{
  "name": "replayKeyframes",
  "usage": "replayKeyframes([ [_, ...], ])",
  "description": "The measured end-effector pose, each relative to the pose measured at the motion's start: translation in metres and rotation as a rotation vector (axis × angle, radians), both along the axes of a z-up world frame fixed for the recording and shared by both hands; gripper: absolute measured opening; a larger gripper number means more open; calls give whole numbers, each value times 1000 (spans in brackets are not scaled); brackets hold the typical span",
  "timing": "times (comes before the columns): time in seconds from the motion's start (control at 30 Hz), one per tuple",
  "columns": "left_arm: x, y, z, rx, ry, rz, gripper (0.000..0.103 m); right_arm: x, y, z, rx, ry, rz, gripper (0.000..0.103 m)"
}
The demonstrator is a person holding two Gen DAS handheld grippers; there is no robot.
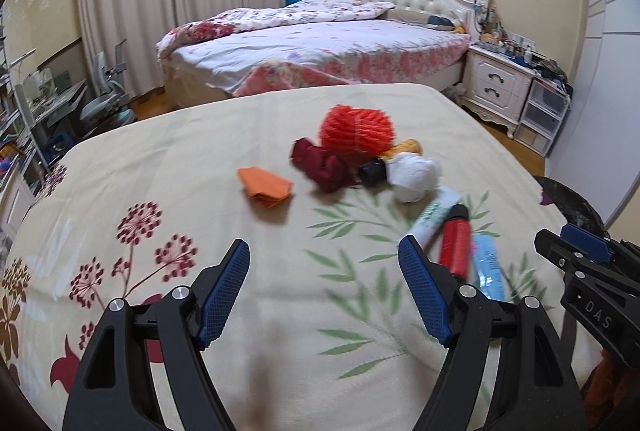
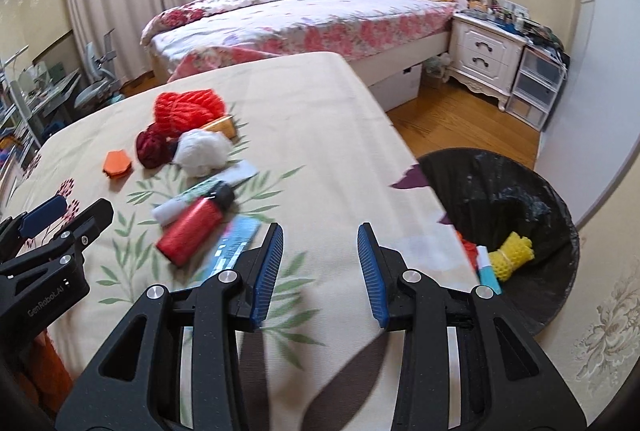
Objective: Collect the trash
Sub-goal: 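Move both grippers back over the table, then grasp the light-blue tube upright with the right gripper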
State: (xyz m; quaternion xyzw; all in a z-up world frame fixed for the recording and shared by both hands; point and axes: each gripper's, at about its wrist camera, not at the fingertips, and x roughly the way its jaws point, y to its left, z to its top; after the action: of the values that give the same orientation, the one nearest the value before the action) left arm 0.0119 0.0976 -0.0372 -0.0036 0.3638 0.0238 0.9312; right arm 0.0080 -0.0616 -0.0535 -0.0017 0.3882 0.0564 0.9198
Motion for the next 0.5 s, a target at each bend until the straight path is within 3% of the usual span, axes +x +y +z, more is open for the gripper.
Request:
replayKeyframes([
  [0.5,-9,29,-11,-18,15,48,75,-1,48,-22,-42,84,112,38],
])
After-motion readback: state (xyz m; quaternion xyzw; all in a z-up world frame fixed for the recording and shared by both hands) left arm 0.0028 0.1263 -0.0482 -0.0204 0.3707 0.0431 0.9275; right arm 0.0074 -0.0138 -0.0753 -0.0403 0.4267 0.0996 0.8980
